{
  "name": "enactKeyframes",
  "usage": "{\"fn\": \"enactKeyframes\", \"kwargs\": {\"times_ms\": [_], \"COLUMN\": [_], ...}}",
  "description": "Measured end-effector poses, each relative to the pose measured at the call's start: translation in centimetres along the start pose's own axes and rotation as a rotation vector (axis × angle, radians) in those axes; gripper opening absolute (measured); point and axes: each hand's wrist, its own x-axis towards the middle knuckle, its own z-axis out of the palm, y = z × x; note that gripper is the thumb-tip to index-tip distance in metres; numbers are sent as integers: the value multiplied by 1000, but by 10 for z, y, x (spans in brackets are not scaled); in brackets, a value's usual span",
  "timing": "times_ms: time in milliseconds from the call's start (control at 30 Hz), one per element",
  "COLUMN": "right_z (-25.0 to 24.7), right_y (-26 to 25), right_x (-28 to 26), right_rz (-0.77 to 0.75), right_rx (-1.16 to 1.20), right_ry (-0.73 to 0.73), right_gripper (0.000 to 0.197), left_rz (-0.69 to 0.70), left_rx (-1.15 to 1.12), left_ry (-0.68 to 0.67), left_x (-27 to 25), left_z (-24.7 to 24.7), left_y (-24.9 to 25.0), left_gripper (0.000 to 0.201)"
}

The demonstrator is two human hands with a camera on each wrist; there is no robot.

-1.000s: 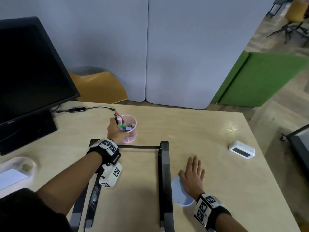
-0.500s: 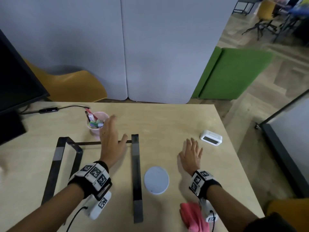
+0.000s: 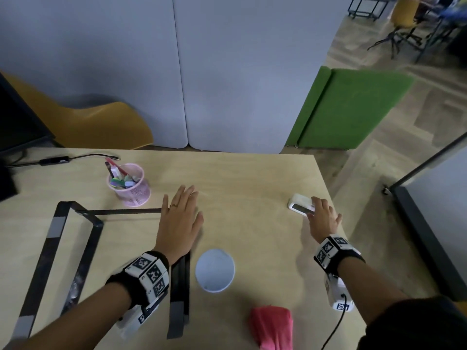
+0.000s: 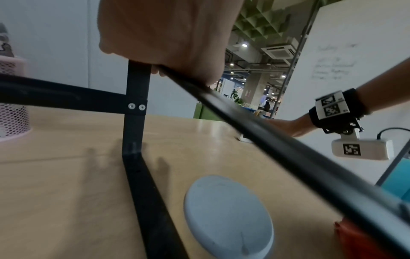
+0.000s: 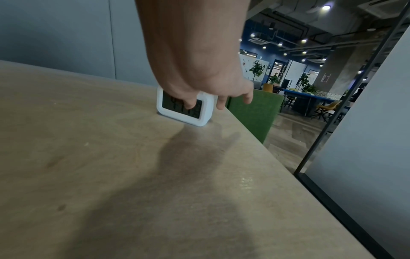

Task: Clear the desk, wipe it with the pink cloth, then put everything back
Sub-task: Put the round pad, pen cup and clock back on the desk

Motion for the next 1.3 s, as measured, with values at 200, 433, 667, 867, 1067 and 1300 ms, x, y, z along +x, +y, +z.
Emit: {"fn": "enactKeyframes", "kwargs": {"times_ms": [200,433,667,867,1067,1300], "right_z": [-3,6,29,42,52,44], "right_y": [-4,-58,-138,-172,-172,-169], "right_x": [5,-13,-52,-82,-93,-97], "right_rz": [-17,-167,-395,-508,-502,-470], "right_rx": [129,162,235,222,185,178], "right_ry": [18,9,-45,-73,-93,-169], "right_gripper": [28,27,30,30,31,36], "left_rz": [-32,-57,-56,-51,-55,-57], "left_rx": [-7,-21,-50,-31,-38,-9], "left_ry": [-6,-6,-9,-1,17,18], "left_x": [0,-1,-1,-1,0,0], "left_z": [-1,-4,-5,-4,-2,-2], "left_y": [4,6,7,7,7,8], "left_gripper": [51,51,54,52,51,57]}}
